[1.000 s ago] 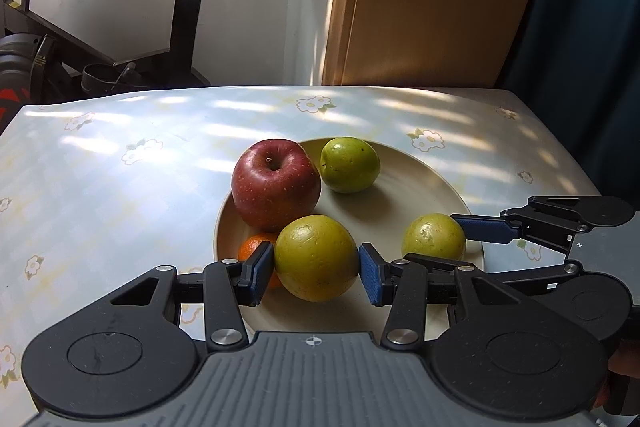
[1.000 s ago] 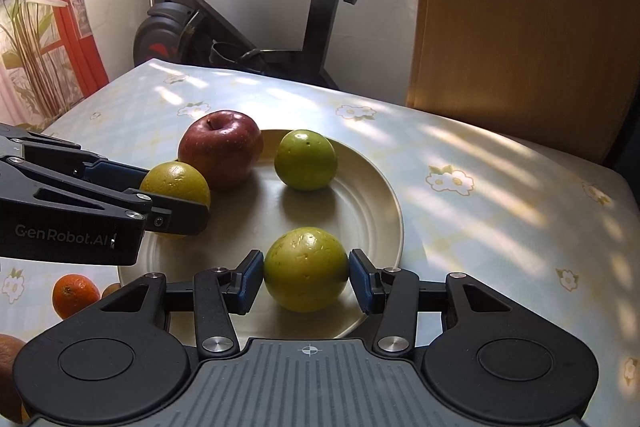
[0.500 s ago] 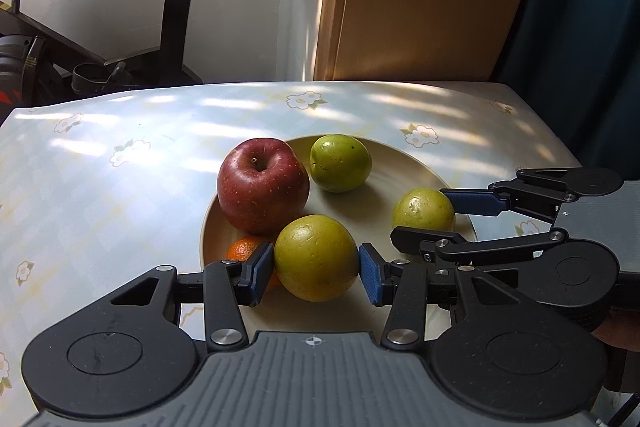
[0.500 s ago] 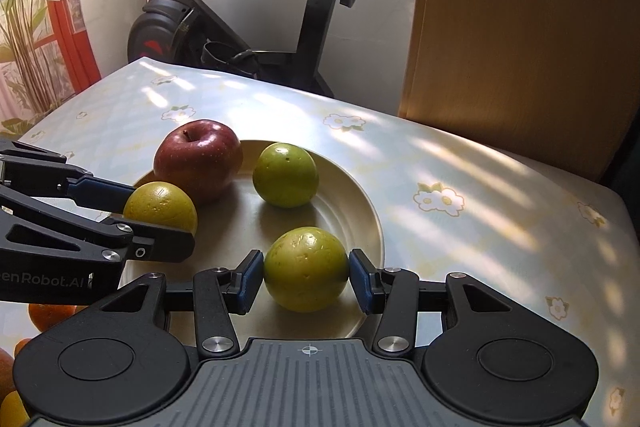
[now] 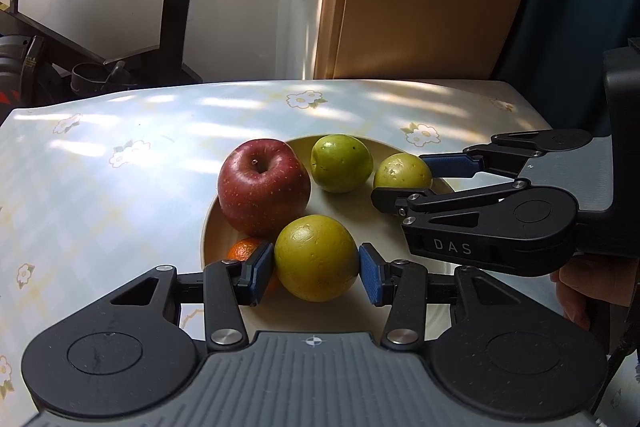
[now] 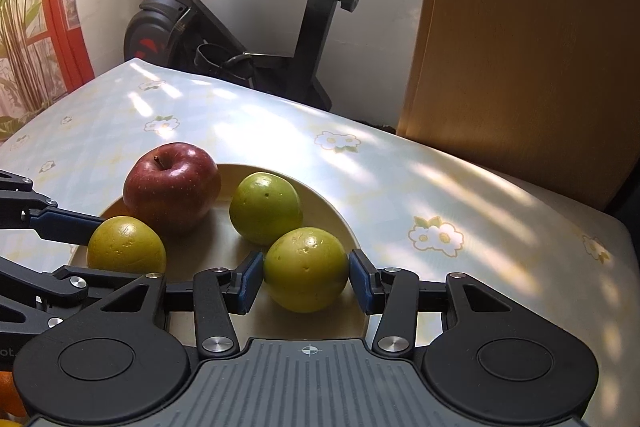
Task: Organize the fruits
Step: 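Carry both green citrus fruits up and over onto the cream plate, then open both grippers to set the green citrus fruits on the plate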
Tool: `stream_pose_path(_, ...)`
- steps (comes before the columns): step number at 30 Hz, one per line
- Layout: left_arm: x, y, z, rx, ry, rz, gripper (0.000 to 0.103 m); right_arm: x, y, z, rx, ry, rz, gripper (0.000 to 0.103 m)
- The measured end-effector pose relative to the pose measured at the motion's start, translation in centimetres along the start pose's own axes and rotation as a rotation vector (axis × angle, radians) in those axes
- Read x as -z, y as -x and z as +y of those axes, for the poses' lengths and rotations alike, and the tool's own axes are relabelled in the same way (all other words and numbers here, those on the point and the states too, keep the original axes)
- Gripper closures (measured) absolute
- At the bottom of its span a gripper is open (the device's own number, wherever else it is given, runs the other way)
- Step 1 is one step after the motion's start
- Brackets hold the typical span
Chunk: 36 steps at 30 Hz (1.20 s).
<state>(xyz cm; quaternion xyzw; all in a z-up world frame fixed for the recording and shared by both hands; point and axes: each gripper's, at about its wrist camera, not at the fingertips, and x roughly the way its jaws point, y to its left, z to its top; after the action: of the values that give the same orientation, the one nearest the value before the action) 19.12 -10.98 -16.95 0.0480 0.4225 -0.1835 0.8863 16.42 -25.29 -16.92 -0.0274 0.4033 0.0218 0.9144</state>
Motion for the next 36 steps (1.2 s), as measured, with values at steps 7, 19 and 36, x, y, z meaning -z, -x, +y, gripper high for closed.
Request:
stream_pose_path(7, -0.2, -0.1, 0.0, 0.005, -0.002, 0.001, 0.054, 0.1, 1.0, -0.4, -0.015, -0.023, -0.028, 0.059)
stream_pose_path(19, -0.9, -1.0, -0.3, 0.024, 0.0, 0.004, 0.054, 0.8, 3.6, -1.6, 0.044, -0.051, -0.015, 0.06)
stream_pose_path(36, -3.1, -3.8, -1.7, 0.069, -0.014, 0.015, 0.054, 1.7, 5.3, -3.2, 0.06, -0.116, -0.038, 0.06)
